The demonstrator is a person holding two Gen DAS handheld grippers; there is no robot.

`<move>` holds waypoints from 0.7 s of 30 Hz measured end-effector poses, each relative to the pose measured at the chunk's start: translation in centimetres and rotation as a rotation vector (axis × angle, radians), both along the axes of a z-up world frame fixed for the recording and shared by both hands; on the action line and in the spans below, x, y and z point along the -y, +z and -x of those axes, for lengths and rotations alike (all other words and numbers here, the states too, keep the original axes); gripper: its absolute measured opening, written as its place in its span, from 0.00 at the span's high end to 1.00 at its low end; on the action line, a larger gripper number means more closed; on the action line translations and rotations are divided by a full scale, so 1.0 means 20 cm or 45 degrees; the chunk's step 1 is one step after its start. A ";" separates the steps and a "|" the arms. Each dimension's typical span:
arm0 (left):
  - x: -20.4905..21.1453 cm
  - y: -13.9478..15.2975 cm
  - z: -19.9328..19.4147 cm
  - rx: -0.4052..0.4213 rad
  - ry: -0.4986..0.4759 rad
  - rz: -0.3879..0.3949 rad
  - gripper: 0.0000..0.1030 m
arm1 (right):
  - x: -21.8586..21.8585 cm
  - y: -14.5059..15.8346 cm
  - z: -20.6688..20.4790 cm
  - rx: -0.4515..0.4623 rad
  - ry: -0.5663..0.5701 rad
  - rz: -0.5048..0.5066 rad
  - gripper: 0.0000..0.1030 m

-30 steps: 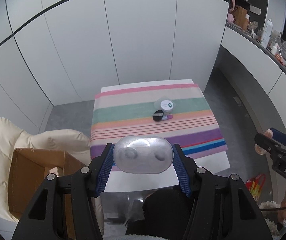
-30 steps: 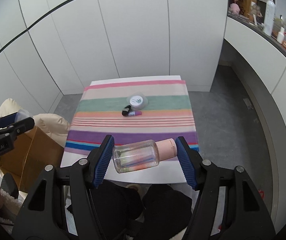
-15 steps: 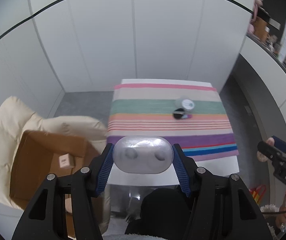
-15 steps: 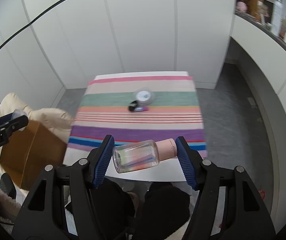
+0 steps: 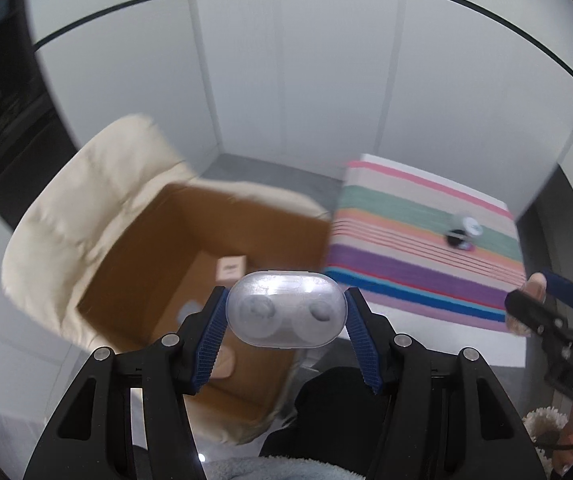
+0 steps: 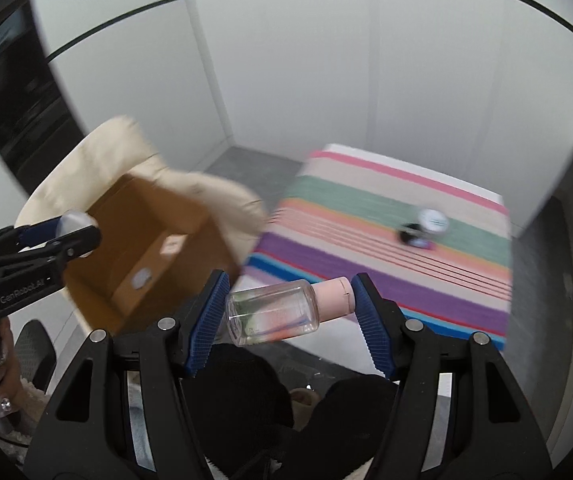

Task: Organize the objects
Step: 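Lift the clear case and clear bottle and carry both toward the cardboard box, then open both grippers to drop the case and bottle into the cardboard box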

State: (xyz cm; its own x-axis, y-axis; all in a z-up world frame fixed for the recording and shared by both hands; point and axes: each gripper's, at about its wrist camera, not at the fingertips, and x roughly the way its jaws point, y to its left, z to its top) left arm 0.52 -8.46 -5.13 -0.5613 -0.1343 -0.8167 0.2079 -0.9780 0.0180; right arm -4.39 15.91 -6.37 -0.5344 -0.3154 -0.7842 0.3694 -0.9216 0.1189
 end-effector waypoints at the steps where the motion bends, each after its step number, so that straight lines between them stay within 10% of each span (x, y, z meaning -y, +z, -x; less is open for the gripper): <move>1: 0.06 -0.01 -0.02 0.003 0.035 -0.011 0.43 | 0.08 -0.01 -0.01 0.006 0.044 -0.004 0.36; 21: 0.68 -0.18 0.12 0.019 0.329 0.051 0.42 | 0.94 -0.17 0.19 0.016 0.371 -0.125 0.36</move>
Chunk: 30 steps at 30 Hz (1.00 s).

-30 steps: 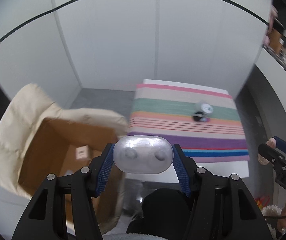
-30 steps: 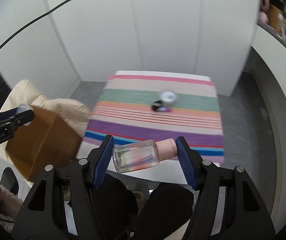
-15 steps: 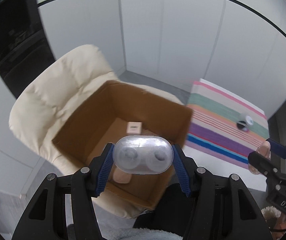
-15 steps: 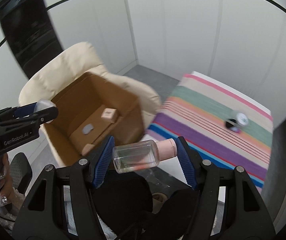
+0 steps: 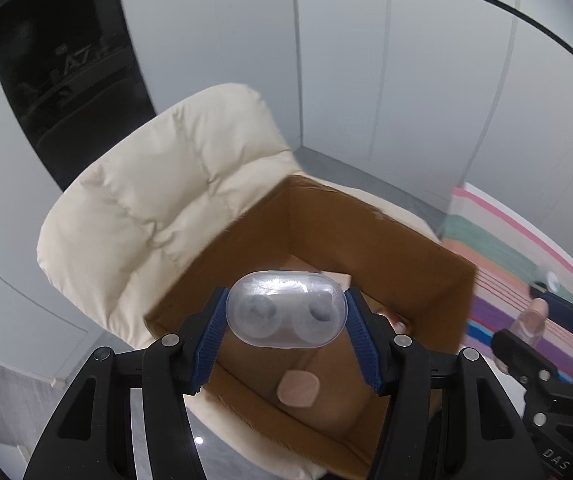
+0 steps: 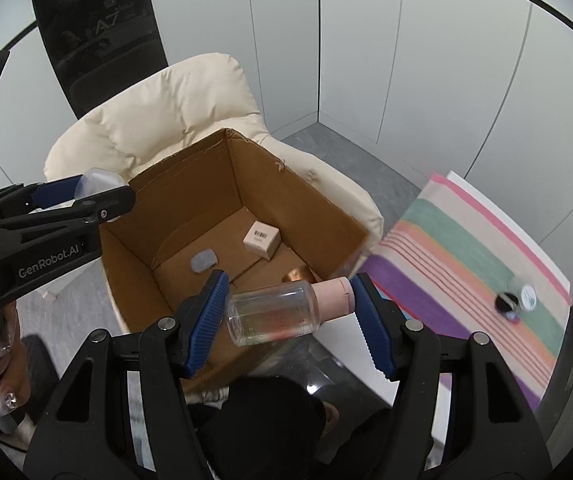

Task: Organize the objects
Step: 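Open both grippers to drop the case and bottle into the cardboard box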

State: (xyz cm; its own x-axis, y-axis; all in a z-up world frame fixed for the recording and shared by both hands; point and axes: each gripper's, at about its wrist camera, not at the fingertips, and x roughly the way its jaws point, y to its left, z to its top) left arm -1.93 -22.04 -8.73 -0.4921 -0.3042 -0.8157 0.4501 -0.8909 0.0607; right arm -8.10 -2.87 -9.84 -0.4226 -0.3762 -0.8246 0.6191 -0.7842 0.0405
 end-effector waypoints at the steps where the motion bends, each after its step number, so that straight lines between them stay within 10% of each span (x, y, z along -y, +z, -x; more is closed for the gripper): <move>1: 0.04 -0.03 0.03 0.014 0.020 -0.001 0.42 | 0.03 -0.01 0.03 0.002 0.005 -0.002 0.36; 11: 0.19 -0.16 0.16 0.036 0.042 -0.024 0.42 | 0.26 -0.12 0.24 0.036 0.012 -0.038 0.36; 14: 0.21 -0.17 0.15 0.022 0.034 -0.063 0.14 | 0.29 -0.15 0.27 0.034 0.034 -0.010 0.33; 15: 0.22 -0.18 0.15 0.024 0.043 -0.086 0.02 | 0.30 -0.15 0.27 0.035 0.025 -0.016 0.18; 17: 0.24 -0.18 0.14 0.020 0.064 -0.116 0.01 | 0.29 -0.17 0.28 0.028 0.000 -0.004 0.00; 30: 0.19 -0.15 0.12 0.010 0.017 -0.111 0.01 | 0.20 -0.18 0.30 0.068 -0.056 0.039 0.00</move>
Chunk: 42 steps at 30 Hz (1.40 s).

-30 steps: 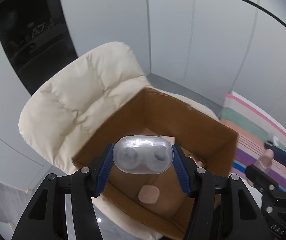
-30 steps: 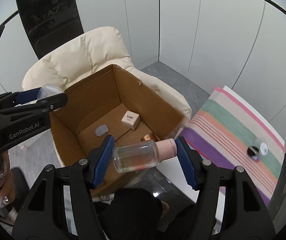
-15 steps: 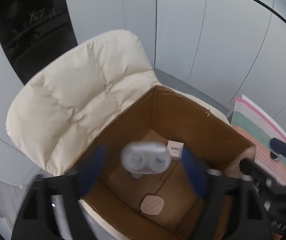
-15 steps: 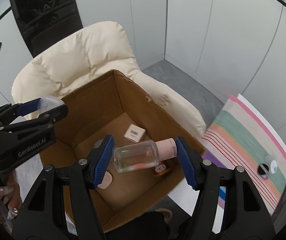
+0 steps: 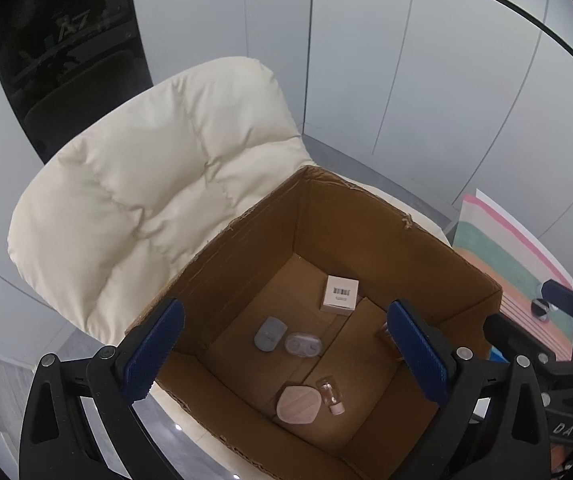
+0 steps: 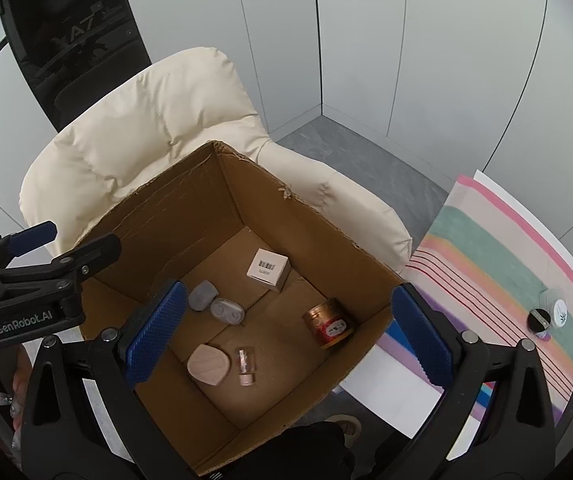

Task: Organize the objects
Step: 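Open both grippers to drop the case and bottle into the cardboard box, then move both tools back to the black puff and white compact on the cloth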

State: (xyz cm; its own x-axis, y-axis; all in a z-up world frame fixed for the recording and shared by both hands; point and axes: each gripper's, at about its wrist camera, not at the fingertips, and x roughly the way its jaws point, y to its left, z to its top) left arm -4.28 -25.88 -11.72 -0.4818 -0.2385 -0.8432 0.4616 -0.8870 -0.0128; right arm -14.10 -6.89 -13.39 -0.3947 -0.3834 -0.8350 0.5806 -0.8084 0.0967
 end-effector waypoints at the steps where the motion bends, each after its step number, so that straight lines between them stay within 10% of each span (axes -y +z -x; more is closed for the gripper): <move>1: -0.01 0.01 -0.01 -0.002 -0.012 0.001 0.01 | -0.01 0.01 0.00 -0.003 -0.003 0.000 0.00; 22: -0.39 0.11 -0.44 0.016 -0.124 -0.018 0.01 | -0.42 0.02 -0.43 0.076 -0.141 0.028 0.00; 42: -0.86 0.08 -0.27 -0.074 -0.451 -0.094 0.01 | -0.94 0.10 -0.48 0.009 -0.381 0.034 0.00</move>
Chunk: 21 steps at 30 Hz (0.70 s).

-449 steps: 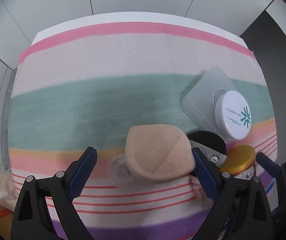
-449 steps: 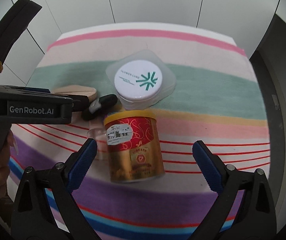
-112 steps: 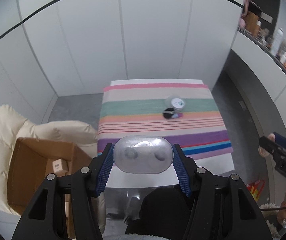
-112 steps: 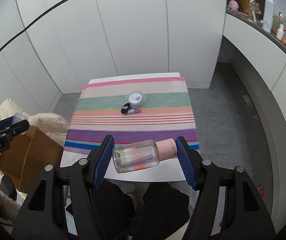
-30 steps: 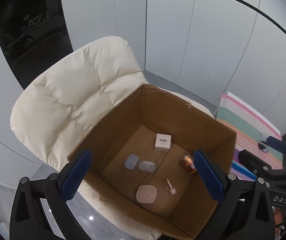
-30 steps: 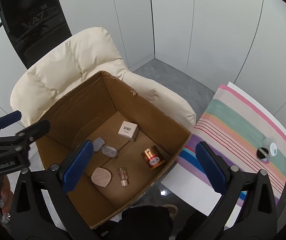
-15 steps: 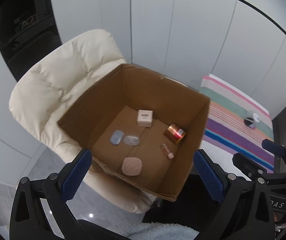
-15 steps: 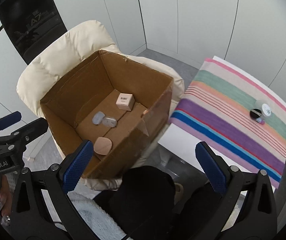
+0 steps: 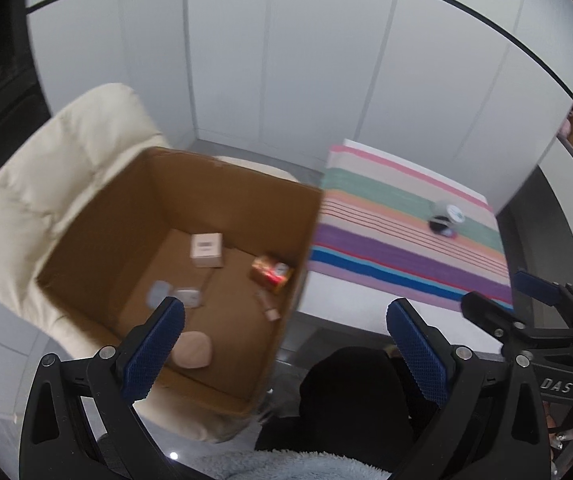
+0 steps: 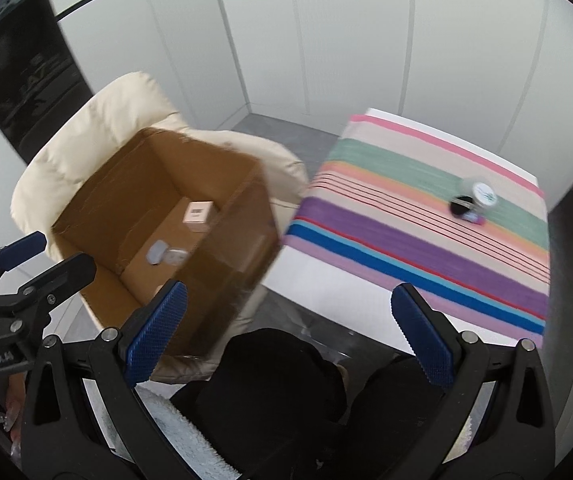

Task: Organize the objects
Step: 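Move both tools back to the black puff and white compact on the cloth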

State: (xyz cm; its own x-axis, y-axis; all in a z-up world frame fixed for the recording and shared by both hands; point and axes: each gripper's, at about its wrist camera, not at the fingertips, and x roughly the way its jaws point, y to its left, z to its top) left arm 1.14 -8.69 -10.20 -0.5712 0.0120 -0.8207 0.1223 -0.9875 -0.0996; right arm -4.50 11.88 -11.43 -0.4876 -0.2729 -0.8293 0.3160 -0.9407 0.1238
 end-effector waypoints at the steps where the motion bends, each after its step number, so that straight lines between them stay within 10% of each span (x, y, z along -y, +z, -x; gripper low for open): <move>1: -0.05 -0.01 0.03 0.004 -0.025 0.000 0.01 | -0.05 0.00 0.00 -0.007 -0.025 -0.002 0.00; 21: -0.90 -0.13 0.42 0.105 -0.311 0.024 0.01 | -1.10 -0.25 0.11 0.113 -0.464 0.038 0.00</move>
State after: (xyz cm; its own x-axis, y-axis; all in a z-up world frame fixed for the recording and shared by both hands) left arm -7.18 9.30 -12.70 -0.4841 0.1260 -0.8659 -0.1134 -0.9903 -0.0807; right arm -6.71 33.89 -16.40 -0.4841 -0.1196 -0.8668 -0.0519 -0.9849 0.1649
